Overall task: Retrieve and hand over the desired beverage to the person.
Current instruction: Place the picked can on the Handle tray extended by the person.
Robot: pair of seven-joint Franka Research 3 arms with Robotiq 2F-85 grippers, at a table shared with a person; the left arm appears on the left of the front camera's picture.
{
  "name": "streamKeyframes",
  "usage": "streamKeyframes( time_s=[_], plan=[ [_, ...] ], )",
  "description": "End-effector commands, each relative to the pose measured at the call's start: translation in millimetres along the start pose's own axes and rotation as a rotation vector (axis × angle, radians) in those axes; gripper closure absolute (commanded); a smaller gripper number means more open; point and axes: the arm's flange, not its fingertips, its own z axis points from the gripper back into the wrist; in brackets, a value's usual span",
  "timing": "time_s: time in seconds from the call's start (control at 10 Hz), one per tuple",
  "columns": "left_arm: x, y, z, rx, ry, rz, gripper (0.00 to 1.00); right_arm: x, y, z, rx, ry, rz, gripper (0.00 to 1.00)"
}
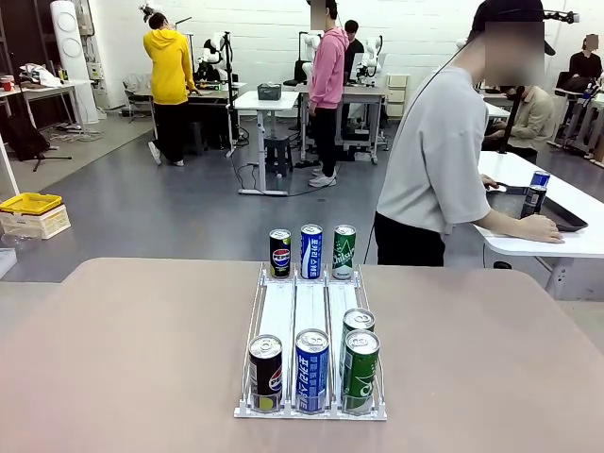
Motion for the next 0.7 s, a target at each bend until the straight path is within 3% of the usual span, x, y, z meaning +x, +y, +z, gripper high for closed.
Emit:
streamKeyframes(
  time_s=[0.0,0.6],
  plan=[
    [0.3,0.1,0.5,-0.005,0.001,-0.011,0.0,-0.1,0.7,-1.7,0.015,-0.002,0.003,0.0],
    [0.3,0.1,0.5,-0.005,0.001,-0.011,0.0,-0.1,0.7,-1.7,0.015,-0.002,0.003,0.0]
  ],
)
